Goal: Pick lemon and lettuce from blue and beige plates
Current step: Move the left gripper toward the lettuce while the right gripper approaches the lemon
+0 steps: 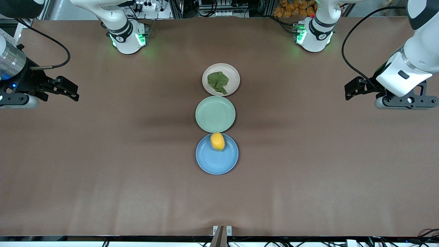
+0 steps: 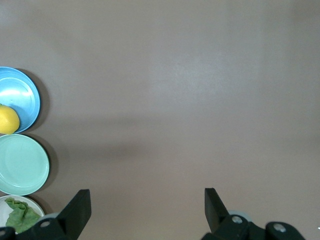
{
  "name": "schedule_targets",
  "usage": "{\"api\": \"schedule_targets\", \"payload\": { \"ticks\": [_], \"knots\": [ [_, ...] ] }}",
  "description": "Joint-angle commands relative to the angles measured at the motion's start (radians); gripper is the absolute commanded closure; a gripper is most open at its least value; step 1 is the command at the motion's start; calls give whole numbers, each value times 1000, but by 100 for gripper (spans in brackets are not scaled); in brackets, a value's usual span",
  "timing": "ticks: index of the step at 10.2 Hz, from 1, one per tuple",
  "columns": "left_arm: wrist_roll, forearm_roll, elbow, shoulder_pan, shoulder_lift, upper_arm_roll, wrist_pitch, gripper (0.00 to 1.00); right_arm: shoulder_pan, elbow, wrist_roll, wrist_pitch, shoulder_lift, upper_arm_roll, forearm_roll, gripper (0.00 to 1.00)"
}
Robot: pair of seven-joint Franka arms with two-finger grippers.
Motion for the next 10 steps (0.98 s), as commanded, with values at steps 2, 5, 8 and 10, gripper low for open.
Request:
{"api": "schedule_targets", "payload": {
  "ticks": [2,5,8,10],
  "knots": [
    [28,44,9,-2,3,-5,4,0,-7,-5,-5,-8,-15,1,16,0],
    [5,-68,-10,-16,32,-17,4,0,-3,-5,-2,-9,-12,3,16,0],
    [-228,-89,-115,-117,32,-81,87,0,37,-16,33,-5,-2,4,45,0],
    [-396,-119,-212,-160,32,-117,182,0,98,-37,140,-2,5,6,52,0]
  ]
}}
